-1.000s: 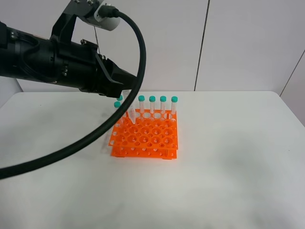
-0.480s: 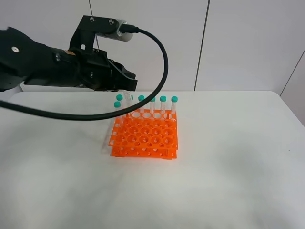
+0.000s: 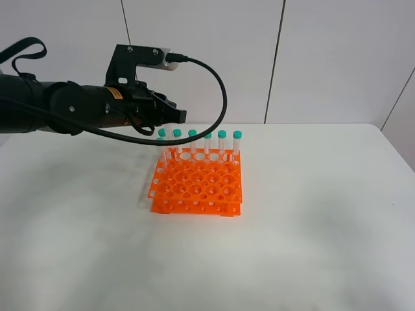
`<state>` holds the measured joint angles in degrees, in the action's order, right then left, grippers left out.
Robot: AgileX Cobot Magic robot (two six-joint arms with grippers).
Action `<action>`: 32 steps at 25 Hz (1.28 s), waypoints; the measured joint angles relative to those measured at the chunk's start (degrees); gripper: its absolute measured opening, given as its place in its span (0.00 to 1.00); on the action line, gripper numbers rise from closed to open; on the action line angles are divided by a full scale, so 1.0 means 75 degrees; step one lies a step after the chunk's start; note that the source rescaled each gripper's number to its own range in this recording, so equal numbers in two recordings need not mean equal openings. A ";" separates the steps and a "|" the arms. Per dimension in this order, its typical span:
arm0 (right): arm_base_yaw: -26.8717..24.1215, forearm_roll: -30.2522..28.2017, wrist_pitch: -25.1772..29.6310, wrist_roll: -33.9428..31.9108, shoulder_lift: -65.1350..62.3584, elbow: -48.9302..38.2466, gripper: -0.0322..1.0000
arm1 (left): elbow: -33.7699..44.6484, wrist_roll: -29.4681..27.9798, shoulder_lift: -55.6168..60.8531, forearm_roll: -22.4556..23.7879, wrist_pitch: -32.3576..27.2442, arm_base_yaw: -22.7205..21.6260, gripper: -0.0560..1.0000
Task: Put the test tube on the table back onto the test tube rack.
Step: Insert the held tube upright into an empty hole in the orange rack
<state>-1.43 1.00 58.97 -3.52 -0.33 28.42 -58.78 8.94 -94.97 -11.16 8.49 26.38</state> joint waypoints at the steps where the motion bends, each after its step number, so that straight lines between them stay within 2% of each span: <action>1: 0.0000 0.0000 0.0000 0.0000 0.0000 0.0000 1.00 | 0.0000 -0.0035 -0.0098 0.0053 0.0107 -0.0008 0.05; 6: 0.0000 0.0000 0.0000 0.0000 0.0000 0.0000 1.00 | -0.0013 -0.0055 -0.0545 0.0199 0.0487 -0.0121 0.05; 13: 0.0000 0.0000 0.0000 0.0000 0.0000 0.0000 1.00 | -0.0518 -0.0055 -0.1142 0.0244 0.0498 -0.0181 0.05; 22: 0.0000 0.0000 0.0000 0.0000 0.0000 0.0000 1.00 | -0.0535 -0.0597 -0.1396 0.0246 0.0454 -0.0181 0.05; 32: 0.0000 0.0000 -0.0001 0.0000 0.0000 0.0000 1.00 | -0.0535 -0.0664 -0.1497 0.0396 0.0462 -0.0181 0.05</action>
<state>-1.43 1.00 58.96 -3.52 -0.33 28.42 -62.79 3.96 -106.19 -8.19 11.95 25.02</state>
